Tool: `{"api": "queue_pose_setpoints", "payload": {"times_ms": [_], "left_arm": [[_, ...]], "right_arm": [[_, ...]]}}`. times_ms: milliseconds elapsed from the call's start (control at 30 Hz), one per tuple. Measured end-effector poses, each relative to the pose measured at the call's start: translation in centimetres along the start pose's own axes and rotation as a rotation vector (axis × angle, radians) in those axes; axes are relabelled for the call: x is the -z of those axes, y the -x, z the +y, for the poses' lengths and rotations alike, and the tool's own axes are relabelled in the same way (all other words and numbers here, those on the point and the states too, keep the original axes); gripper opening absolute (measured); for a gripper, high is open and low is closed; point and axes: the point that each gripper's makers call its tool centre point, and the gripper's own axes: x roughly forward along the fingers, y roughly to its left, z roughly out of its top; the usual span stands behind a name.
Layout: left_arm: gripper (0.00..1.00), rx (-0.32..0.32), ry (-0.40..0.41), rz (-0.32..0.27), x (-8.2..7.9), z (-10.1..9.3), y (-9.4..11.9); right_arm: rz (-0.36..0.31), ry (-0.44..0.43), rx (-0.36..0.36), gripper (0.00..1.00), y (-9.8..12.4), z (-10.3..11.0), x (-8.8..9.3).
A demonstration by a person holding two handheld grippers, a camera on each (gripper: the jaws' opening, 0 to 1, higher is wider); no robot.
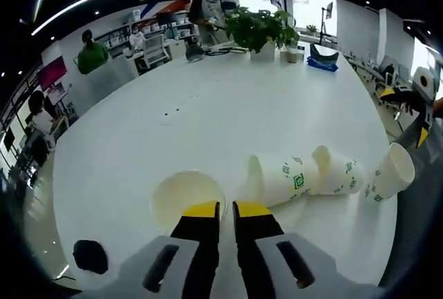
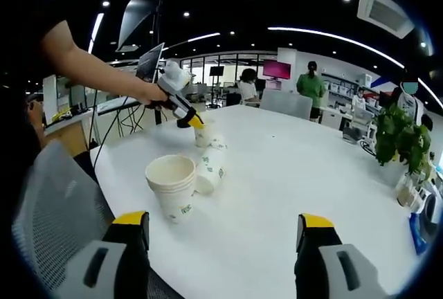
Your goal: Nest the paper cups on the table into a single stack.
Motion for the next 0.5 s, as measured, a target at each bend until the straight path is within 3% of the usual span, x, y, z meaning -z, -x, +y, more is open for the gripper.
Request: {"api": "queue_pose_setpoints", "payload": {"times_ms": [500], "left_arm": [[0.0,0.007,-0.024,0.027,0.52,-0.29,0.21]], "right_arm": [[0.007,0.002,-0.001,0.89,0.01,0.09,0.08]]}}
